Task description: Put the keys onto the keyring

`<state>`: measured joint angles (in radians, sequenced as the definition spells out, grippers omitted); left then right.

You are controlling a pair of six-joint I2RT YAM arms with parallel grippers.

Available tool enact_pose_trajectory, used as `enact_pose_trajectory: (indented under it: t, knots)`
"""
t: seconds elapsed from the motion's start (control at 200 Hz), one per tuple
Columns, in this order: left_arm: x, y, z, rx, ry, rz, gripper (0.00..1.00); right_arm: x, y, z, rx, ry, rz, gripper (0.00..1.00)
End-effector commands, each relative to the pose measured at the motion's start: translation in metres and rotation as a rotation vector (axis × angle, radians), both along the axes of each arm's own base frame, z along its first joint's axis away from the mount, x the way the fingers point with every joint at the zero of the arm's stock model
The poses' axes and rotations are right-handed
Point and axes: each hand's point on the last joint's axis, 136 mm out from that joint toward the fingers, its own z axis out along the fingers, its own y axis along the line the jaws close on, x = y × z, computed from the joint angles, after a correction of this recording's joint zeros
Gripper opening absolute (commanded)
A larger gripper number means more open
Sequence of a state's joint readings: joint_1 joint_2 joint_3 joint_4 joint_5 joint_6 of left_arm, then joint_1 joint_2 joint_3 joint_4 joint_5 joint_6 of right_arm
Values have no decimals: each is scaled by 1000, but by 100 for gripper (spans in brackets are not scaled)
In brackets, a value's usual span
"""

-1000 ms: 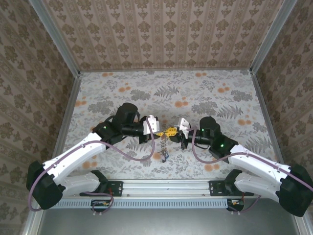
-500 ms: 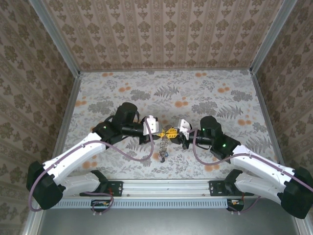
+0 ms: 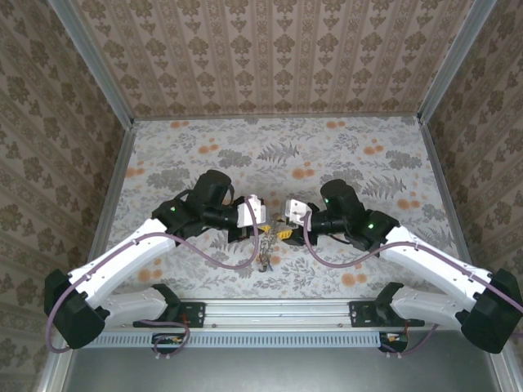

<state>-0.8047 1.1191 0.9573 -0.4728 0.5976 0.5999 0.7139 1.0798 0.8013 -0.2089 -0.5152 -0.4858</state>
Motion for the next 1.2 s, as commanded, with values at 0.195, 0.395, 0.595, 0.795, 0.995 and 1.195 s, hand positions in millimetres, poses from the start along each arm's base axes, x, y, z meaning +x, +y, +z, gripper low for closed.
enact_pose_trajectory:
  t: [0.195,0.395,0.595,0.795,0.995,1.195]
  knots:
    - [0,-6,16,-28,-22,-14,0,-5,18,12,81,56,48,31]
    - [1,-8,16,-41,-17,-14,0,-6,23,9,82,72,55,22]
    - [1,-8,18,-47,-19,-14,0,-6,25,5,86,87,44,16]
    - [0,-8,21,-62,-19,-10,0,-2,25,2,120,108,8,0]
    - [2,-4,21,-93,-9,10,17,4,24,13,240,104,-52,0]
    - [-2,5,16,-121,34,21,29,4,20,27,335,61,-57,0]
